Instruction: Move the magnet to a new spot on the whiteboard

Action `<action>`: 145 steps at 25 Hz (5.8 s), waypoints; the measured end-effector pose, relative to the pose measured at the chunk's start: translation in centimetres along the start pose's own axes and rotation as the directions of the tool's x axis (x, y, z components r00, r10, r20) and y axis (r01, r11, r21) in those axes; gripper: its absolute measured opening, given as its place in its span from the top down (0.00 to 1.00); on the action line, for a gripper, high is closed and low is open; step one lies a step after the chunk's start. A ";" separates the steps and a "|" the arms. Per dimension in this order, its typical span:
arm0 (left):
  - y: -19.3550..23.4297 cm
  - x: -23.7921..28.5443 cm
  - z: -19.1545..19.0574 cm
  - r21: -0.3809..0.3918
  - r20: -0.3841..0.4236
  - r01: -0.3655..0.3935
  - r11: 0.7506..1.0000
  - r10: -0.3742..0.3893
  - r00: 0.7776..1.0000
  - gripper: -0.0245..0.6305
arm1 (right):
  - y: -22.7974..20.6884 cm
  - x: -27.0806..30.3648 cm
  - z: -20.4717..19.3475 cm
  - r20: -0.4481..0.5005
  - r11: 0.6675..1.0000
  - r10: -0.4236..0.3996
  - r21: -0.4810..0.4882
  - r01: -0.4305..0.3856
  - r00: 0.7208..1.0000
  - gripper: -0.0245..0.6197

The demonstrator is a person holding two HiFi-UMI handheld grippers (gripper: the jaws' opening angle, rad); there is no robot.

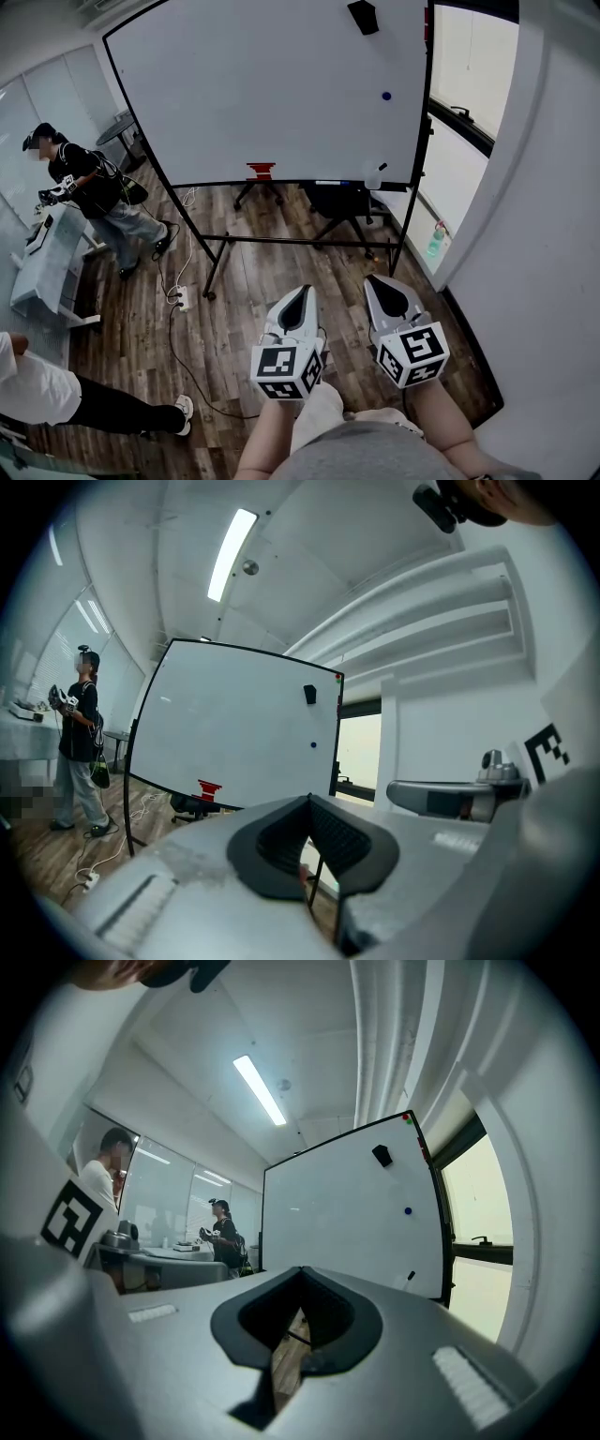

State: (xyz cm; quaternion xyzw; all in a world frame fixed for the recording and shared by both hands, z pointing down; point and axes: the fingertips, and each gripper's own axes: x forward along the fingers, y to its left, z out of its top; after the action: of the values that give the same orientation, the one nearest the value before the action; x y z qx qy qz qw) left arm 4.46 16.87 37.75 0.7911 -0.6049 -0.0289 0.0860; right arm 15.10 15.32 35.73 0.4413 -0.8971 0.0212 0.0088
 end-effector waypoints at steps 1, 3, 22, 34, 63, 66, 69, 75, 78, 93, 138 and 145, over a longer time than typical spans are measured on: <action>0.0 0.1 -0.1 0.001 -0.001 0.000 1.000 0.000 1.000 0.96 | -0.2 0.1 -0.1 0.000 1.000 0.000 0.004 0.000 1.000 0.96; 0.2 0.4 -0.5 0.005 -0.007 0.000 1.000 0.000 1.000 0.96 | -0.5 0.6 -0.5 0.000 1.000 -0.003 0.010 0.003 1.000 0.96; 7.4 14.8 0.3 0.022 -0.028 0.056 0.998 -0.055 0.998 0.96 | -7.4 13.6 -0.5 0.008 0.997 -0.071 -0.017 0.071 0.997 0.96; 13.3 24.6 2.0 0.008 -0.060 0.097 0.995 -0.096 0.994 0.96 | -12.2 24.3 1.5 0.008 0.991 -0.124 -0.051 0.124 0.992 0.96; 19.0 39.1 0.6 -0.022 -0.107 0.204 0.979 -0.205 0.973 0.96 | -30.1 38.1 8.9 0.070 0.908 -0.367 -0.192 0.373 0.928 0.96; 18.9 40.2 0.4 -0.026 -0.103 0.197 0.980 -0.198 0.975 0.96 | -32.5 38.6 9.3 0.074 0.894 -0.394 -0.199 0.401 0.916 0.96; 18.7 41.4 0.1 -0.024 -0.105 0.192 0.981 -0.193 0.975 0.96 | -34.8 39.2 9.7 0.078 0.881 -0.418 -0.207 0.425 0.905 0.96; 19.0 43.6 0.2 -0.032 -0.099 0.176 0.984 -0.178 0.979 0.96 | -38.3 40.3 10.8 0.094 0.857 -0.452 -0.228 0.461 0.887 0.96; 18.9 44.5 0.1 -0.032 -0.096 0.175 0.984 -0.178 0.979 0.96 | -39.6 40.7 11.1 0.095 0.847 -0.464 -0.242 0.473 0.881 0.91; 18.7 47.9 0.5 -0.024 -0.095 0.169 0.985 -0.171 0.981 0.96 | -44.1 42.9 11.5 0.086 0.813 -0.506 -0.284 0.508 0.858 0.76; 22.9 33.6 1.1 -0.017 -0.091 0.102 0.995 -0.104 0.990 0.96 | -28.3 37.4 9.0 0.052 0.849 -0.455 -0.277 0.451 0.889 0.77; 24.9 31.3 1.3 -0.039 -0.078 0.041 0.998 -0.044 0.996 0.96 | -25.4 38.5 9.2 0.046 0.862 -0.417 -0.298 0.411 0.908 0.77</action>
State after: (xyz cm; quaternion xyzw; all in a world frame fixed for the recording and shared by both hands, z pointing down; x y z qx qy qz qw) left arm -11.11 -19.72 42.61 0.8027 -0.5833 -0.0108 0.1238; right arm 11.77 -31.07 28.63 0.6166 -0.7739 -0.1138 0.0891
